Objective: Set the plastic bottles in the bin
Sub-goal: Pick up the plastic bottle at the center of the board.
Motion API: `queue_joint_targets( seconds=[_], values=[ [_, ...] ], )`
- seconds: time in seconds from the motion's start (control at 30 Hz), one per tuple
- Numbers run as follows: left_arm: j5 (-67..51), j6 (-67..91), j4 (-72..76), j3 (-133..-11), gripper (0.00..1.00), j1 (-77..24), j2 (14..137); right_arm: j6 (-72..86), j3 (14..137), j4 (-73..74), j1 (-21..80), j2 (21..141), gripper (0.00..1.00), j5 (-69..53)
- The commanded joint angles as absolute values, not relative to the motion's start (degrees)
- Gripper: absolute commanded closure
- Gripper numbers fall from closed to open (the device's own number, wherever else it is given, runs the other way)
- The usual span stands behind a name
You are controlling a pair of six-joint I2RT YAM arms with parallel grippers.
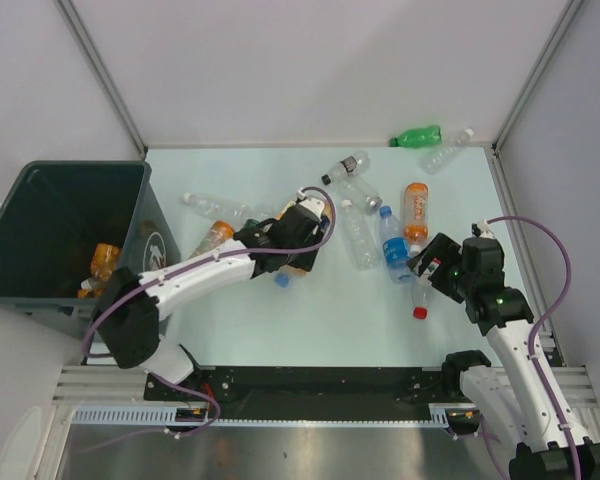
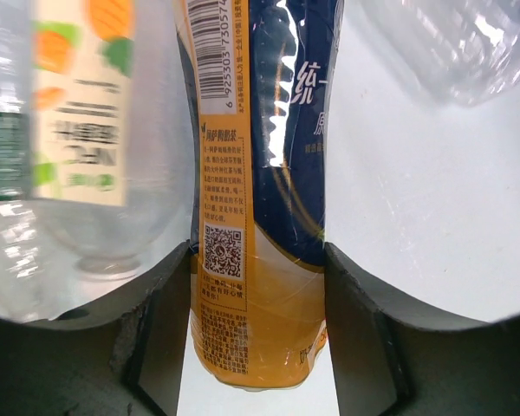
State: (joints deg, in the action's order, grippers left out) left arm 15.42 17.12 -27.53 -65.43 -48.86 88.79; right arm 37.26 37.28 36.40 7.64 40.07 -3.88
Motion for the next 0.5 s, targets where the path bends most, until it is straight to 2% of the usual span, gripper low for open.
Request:
queue_joint_targets(
  seconds=[0.0,0.2,0.47],
  values=[
    [23.63,17.4,-31.54,-70.31,0.5,-49.22,81.84,36.74,37.88,36.91,7.29,39.11,0.0,-3.34],
    [34.97,15.3,-38.75,-77.69,0.47,-49.04,76.56,36.65,37.88,37.18,7.29,38.85,0.0,-3.43],
    [40.61,15.81,-42.89,-83.32,0.44,-47.9,68.22,36.65,37.88,37.18,7.21,38.93,0.0,-3.34]
  ],
)
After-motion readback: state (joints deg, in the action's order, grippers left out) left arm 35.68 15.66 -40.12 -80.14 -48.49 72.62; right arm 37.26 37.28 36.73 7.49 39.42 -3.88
